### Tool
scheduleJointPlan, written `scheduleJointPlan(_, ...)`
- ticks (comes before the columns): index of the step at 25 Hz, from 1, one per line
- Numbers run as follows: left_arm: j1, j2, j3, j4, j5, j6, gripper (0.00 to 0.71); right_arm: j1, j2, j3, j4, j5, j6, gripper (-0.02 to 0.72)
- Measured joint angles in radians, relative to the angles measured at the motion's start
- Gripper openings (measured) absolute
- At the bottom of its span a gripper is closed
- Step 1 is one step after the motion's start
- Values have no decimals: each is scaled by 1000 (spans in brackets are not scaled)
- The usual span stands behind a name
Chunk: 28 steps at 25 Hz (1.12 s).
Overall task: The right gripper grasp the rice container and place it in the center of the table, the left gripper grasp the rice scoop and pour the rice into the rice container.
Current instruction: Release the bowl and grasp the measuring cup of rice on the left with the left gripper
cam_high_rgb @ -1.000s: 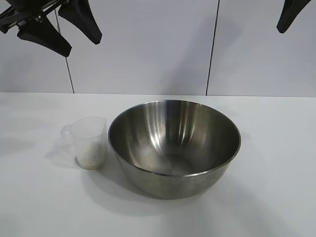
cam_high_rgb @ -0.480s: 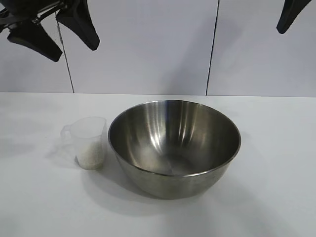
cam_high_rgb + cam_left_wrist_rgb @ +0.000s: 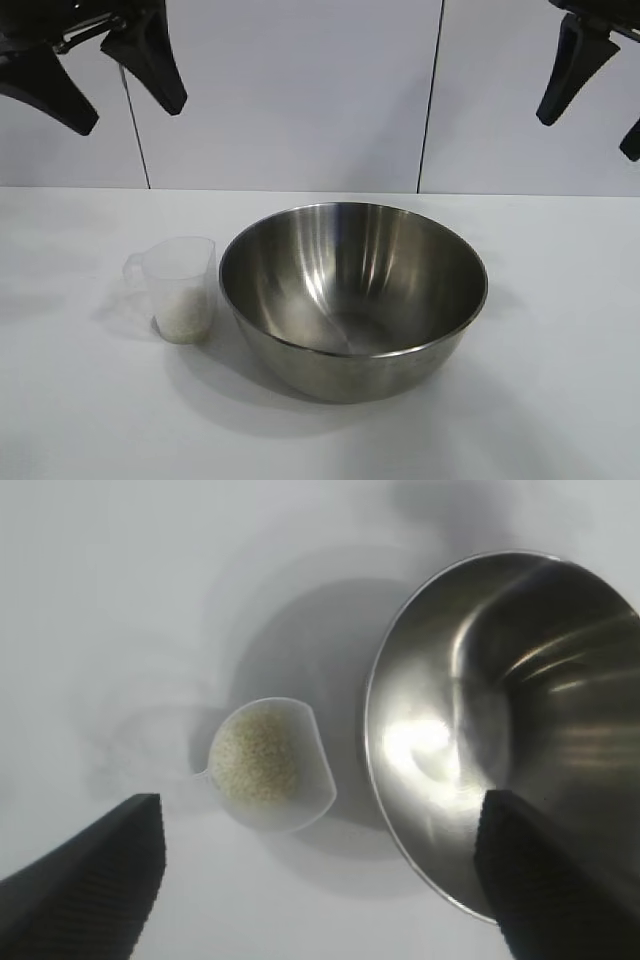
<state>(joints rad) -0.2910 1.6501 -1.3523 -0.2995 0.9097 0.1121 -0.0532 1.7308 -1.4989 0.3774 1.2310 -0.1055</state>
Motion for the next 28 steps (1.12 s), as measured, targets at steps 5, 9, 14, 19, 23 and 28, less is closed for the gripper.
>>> scheduleJointPlan(5, 6, -64, 126, 12, -116, -1, 605, 0, 0, 0, 5, -1, -6, 536)
scheduleJointPlan(9, 6, -212, 382, 8, -415, 21, 605, 0, 0, 0, 5, -1, -11, 536)
scheduleJointPlan(14, 6, -408, 708, -7, -797, 29, 605, 0, 0, 0, 5, -1, -12, 536)
scheduleJointPlan(19, -43, -534, 924, 32, -1064, 29, 605, 0, 0, 0, 5, -1, -14, 536)
scheduleJointPlan(23, -81, -537, 979, 162, -1171, 30, 605, 0, 0, 0, 5, -1, -14, 536)
scheduleJointPlan(28, -82, -537, 986, 220, -1208, -75, 605, 0, 0, 0, 5, -2, -14, 536)
